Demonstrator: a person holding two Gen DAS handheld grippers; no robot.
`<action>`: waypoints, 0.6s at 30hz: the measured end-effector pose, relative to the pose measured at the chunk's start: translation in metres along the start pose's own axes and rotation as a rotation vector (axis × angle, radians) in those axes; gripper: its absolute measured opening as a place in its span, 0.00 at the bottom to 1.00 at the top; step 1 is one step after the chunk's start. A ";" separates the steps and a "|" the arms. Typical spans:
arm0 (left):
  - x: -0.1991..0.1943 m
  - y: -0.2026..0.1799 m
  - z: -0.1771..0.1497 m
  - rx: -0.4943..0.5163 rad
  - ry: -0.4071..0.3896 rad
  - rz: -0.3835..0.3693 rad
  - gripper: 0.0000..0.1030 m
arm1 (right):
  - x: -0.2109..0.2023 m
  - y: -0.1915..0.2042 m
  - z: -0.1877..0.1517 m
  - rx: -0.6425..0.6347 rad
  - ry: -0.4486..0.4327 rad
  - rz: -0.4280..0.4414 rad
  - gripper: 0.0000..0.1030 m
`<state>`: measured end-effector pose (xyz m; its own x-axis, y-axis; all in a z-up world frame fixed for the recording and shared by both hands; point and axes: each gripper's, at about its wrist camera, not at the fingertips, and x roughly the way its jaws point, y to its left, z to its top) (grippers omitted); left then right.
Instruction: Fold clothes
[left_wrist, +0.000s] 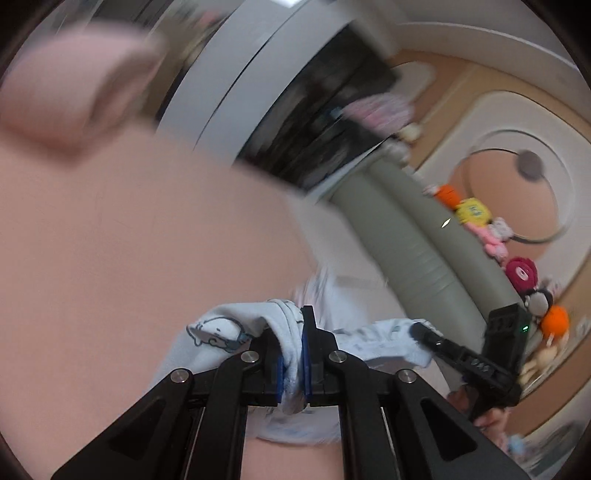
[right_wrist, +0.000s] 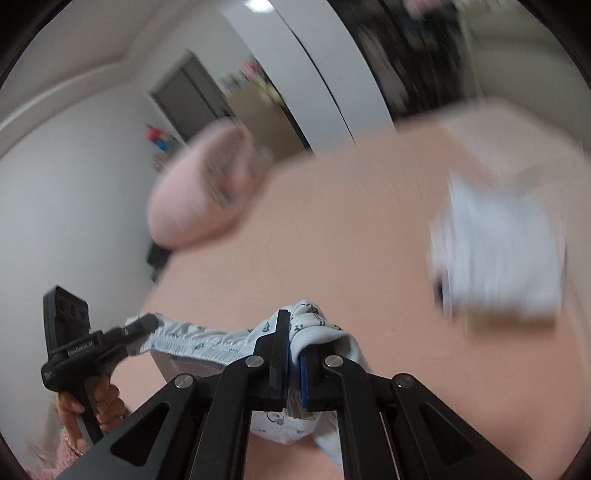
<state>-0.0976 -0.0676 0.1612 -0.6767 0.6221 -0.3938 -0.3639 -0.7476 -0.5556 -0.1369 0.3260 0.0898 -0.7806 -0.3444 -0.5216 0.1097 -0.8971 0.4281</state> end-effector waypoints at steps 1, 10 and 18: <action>-0.014 -0.012 0.018 0.043 -0.042 -0.008 0.05 | -0.013 0.011 0.018 -0.030 -0.052 0.008 0.02; -0.060 -0.019 -0.065 0.193 0.051 0.081 0.06 | -0.093 0.052 -0.021 -0.136 -0.161 0.037 0.02; 0.043 0.135 -0.260 -0.105 0.523 0.249 0.06 | 0.055 -0.068 -0.216 0.059 0.401 -0.082 0.02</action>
<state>-0.0096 -0.0817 -0.1208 -0.3179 0.4831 -0.8158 -0.1510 -0.8753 -0.4594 -0.0544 0.3079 -0.1276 -0.4823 -0.3631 -0.7972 0.0126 -0.9128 0.4082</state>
